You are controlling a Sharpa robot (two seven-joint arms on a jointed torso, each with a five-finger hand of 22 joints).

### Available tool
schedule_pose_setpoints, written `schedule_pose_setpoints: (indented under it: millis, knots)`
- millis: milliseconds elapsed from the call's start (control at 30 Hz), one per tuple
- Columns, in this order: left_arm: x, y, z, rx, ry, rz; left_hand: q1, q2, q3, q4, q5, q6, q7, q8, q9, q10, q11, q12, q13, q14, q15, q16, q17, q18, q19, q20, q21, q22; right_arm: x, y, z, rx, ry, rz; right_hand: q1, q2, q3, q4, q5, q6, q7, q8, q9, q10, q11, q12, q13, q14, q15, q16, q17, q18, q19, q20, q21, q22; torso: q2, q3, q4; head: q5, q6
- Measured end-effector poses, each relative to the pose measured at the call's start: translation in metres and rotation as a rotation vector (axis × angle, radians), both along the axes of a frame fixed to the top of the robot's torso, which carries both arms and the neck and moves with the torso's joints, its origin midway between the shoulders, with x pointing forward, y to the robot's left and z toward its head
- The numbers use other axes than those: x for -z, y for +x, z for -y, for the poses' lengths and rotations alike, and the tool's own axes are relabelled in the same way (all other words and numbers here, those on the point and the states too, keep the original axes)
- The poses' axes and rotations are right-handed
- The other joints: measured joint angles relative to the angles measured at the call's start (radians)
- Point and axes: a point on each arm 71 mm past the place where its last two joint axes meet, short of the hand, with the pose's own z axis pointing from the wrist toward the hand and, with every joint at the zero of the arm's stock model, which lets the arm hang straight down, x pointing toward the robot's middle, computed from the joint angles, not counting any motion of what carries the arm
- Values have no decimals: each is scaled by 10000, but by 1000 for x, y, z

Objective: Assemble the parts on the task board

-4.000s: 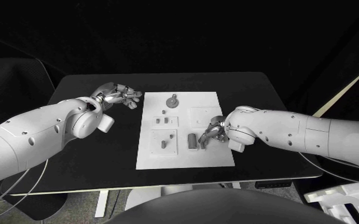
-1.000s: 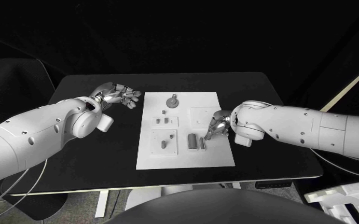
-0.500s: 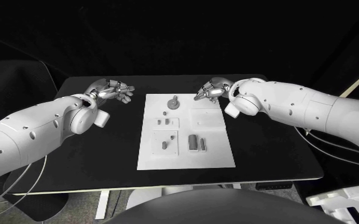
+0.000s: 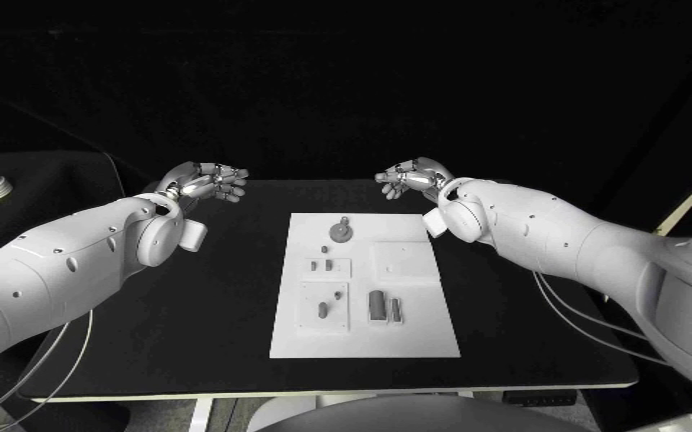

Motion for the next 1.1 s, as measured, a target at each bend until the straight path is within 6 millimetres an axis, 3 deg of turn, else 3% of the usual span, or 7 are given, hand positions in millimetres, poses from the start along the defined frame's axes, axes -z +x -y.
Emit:
schedule_pose_setpoints:
  millis: [100,400,667,733,800,900,1100]
  knots:
    - [0,4,2,-94,-125,53,-260,-93,-310,-14,0,-620,-150,-31,-49,-566,-69,-290,16,-534,11,0,-262,-174,-469,68,-212,1,3,0,-5,131,601,11,-67,67,-148,24,0,-139,-26,0,35,-70,0,-705,-16,-209,87,-821,-364,-280,-596,73,-424,-290,-85,23,-13,79,200]
    - [12,3,8,-32,-454,-97,-578,-117,-710,21,0,-1280,-298,-30,-52,-1242,-153,-421,26,-1151,29,0,-591,-377,-1078,158,-407,1,20,-11,-15,246,1652,-179,-290,77,-354,82,0,-261,16,0,48,-178,35,-1311,-16,-553,76,-1512,-682,-295,-968,178,-689,-499,-285,103,-57,273,857]
    - [24,-4,18,321,-606,-321,-674,-17,-776,40,-36,-1500,-263,-82,-175,-1465,-138,-496,-17,-1423,-5,-74,-754,-375,-1263,122,-666,-49,34,-20,-17,348,1981,-359,-530,160,-486,145,-14,-459,-24,-39,-53,-369,17,-1532,-74,-732,51,-1728,-808,-293,-1006,140,-786,-595,-362,195,-85,341,1173]
    - [25,-4,18,322,-600,-336,-1282,195,-1256,150,-393,-2682,-444,-656,-1147,-2703,-350,-1067,-595,-2784,-277,-620,-1807,-376,-2005,-48,-2516,-663,34,-20,-17,354,1970,-369,-2378,279,-1281,345,-352,-1969,-256,-658,-1159,-1946,-241,-2656,-627,-2153,-182,-2907,-1729,-292,-1295,-76,-1540,-1349,-363,195,-85,348,1180]
    - [24,-4,16,290,-598,-341,-3292,429,-1796,286,-802,-4028,-661,-1347,-2276,-4113,-604,-1721,-1266,-4331,-596,-1239,-3014,-375,-2838,-253,-4652,-1372,33,-20,-17,337,1967,-355,-4631,504,-2224,579,-772,-3775,-606,-1445,-2498,-3829,-565,-4014,-1296,-3834,-483,-4324,-2835,-292,-1585,-361,-2560,-2254,-351,194,-103,364,1181]
    - [22,-6,18,291,-699,-314,-6306,677,-2354,424,-1225,-5419,-886,-2066,-3449,-5575,-857,-2398,-1960,-5938,-945,-1877,-4272,-375,-3706,-474,-6873,-2109,27,-20,-21,252,2015,-277,-6823,727,-3155,809,-1186,-5566,-949,-2229,-3825,-5695,-888,-5356,-1959,-5503,-794,-5726,-3935,-292,-1904,-642,-3901,-3153,-296,195,-172,439,1239]
    - [19,-17,34,385,-1132,-211,-9084,888,-2839,550,-1591,-6648,-1085,-2702,-4491,-6869,-1087,-2990,-2577,-7351,-1253,-2447,-5389,-373,-4474,-662,-8837,-2765,11,-23,-33,90,2202,7,-8796,908,-3998,1015,-1554,-7186,-1247,-2938,-5036,-7380,-1183,-6574,-2560,-7013,-1060,-6997,-4932,-292,-2180,-891,-9175,-3970,0,219,-521,809,1518]
